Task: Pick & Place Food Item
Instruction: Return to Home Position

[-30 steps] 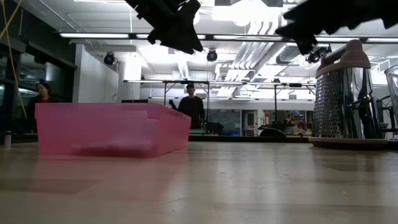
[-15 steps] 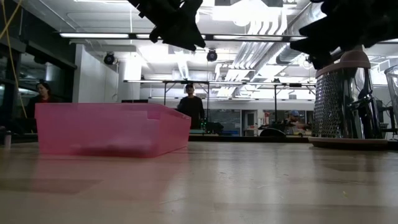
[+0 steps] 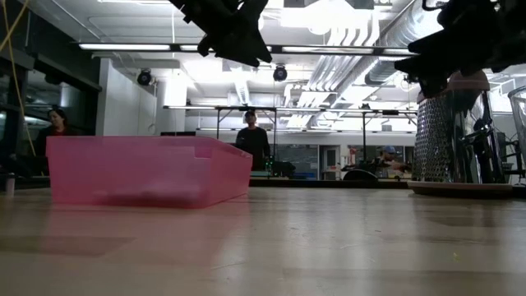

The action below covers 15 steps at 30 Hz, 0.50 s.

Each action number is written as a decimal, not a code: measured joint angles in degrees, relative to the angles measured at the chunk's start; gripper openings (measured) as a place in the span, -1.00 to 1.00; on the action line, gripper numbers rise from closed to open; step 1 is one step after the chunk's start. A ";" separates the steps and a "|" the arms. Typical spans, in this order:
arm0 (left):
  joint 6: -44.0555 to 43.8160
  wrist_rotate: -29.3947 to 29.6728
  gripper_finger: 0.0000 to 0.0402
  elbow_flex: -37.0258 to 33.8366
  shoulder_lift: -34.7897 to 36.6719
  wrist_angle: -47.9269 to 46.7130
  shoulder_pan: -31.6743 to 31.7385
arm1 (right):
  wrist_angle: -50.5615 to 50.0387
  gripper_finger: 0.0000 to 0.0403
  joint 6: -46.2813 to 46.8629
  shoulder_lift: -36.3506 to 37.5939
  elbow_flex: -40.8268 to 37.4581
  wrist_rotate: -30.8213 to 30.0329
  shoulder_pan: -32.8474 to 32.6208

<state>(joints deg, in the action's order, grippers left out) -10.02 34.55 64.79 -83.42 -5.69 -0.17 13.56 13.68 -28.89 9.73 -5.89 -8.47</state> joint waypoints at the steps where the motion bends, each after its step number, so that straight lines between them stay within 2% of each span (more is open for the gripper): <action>1: 0.00 0.00 -0.08 0.00 0.00 0.02 0.00 | 0.01 -0.18 -0.01 0.59 -0.54 0.01 0.02; 15: 0.00 0.00 -0.08 0.00 0.00 0.07 0.00 | -0.02 -0.18 0.01 11.85 -7.38 0.07 0.02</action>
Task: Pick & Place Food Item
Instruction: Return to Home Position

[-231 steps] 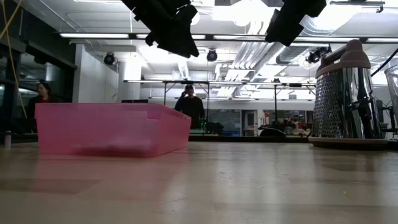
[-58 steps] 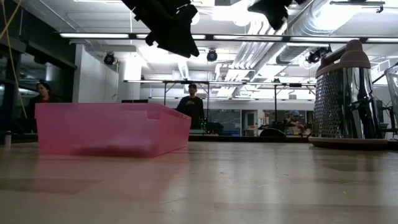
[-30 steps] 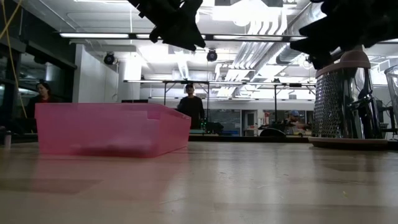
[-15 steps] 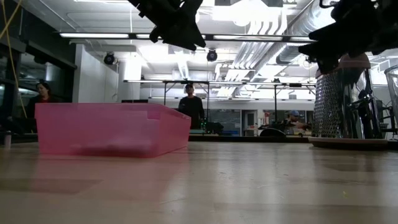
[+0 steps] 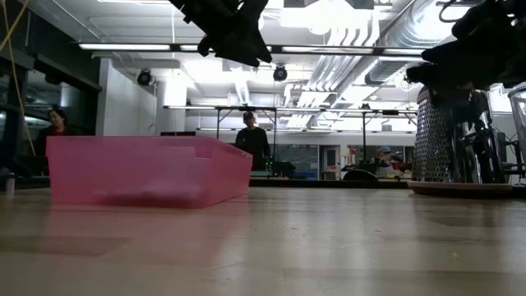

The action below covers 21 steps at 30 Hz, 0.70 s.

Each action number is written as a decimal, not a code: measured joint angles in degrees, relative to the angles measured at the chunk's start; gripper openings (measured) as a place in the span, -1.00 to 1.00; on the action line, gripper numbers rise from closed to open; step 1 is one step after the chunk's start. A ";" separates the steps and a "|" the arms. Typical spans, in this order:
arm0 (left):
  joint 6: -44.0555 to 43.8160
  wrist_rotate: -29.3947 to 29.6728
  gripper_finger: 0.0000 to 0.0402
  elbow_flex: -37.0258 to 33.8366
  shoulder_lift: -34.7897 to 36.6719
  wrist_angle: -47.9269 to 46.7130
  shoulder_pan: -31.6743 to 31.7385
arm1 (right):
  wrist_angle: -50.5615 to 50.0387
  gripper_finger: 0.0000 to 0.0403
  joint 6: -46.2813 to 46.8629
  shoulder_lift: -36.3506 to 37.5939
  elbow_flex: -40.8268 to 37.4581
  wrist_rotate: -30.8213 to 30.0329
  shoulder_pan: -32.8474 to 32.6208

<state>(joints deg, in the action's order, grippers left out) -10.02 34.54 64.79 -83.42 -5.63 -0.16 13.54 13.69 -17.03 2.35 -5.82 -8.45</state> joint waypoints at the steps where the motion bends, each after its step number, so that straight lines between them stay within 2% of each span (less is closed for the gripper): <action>1: 0.00 0.00 -0.08 0.00 0.00 0.00 -0.01 | 0.05 -0.18 0.00 0.82 -0.48 0.04 0.00; 21: 0.00 0.00 -0.08 -0.04 0.00 0.11 -0.02 | -5.64 -0.18 -1.59 12.55 -1.86 1.37 -0.02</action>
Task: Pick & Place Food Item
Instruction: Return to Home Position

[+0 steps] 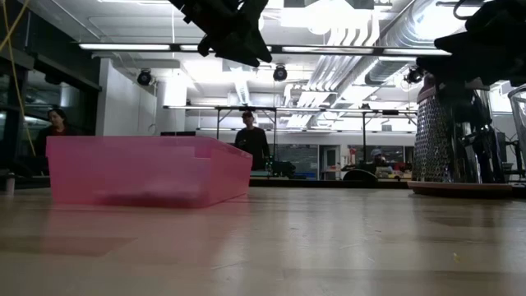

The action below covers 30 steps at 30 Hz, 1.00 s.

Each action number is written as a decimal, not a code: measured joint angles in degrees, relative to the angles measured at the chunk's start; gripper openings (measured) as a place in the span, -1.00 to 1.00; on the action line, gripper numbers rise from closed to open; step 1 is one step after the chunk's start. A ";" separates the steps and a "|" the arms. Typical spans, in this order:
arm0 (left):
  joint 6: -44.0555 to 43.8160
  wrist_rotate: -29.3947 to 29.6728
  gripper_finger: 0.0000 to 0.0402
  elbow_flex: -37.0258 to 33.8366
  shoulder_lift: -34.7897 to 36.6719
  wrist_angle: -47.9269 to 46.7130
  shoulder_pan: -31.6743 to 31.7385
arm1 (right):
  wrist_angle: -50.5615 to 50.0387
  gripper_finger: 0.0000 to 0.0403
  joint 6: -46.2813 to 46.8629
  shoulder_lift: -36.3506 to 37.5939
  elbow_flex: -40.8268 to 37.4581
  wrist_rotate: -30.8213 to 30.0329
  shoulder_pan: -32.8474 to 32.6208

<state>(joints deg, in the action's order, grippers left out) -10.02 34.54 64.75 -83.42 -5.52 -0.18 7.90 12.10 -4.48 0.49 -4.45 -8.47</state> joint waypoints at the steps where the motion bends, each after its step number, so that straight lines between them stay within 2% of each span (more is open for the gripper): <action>1: 0.00 0.00 -0.08 0.00 0.00 0.00 0.02 | -0.75 -0.18 -0.28 0.95 0.00 0.00 0.00; 5: 0.00 0.00 -0.08 0.00 0.00 0.00 0.00 | -4.84 -0.18 -0.03 4.36 -0.02 0.00 0.00; 12: 0.00 0.00 -0.08 0.00 0.00 0.16 0.02 | -6.09 -0.18 0.13 3.94 -0.04 0.92 0.00; 17: 0.00 0.00 -0.08 0.00 0.00 0.78 0.01 | -7.15 -0.18 0.20 4.03 -0.07 4.41 0.00; 30: 0.00 0.00 -0.08 0.00 0.00 1.95 0.02 | -7.19 -0.18 0.20 3.81 -0.13 4.74 0.00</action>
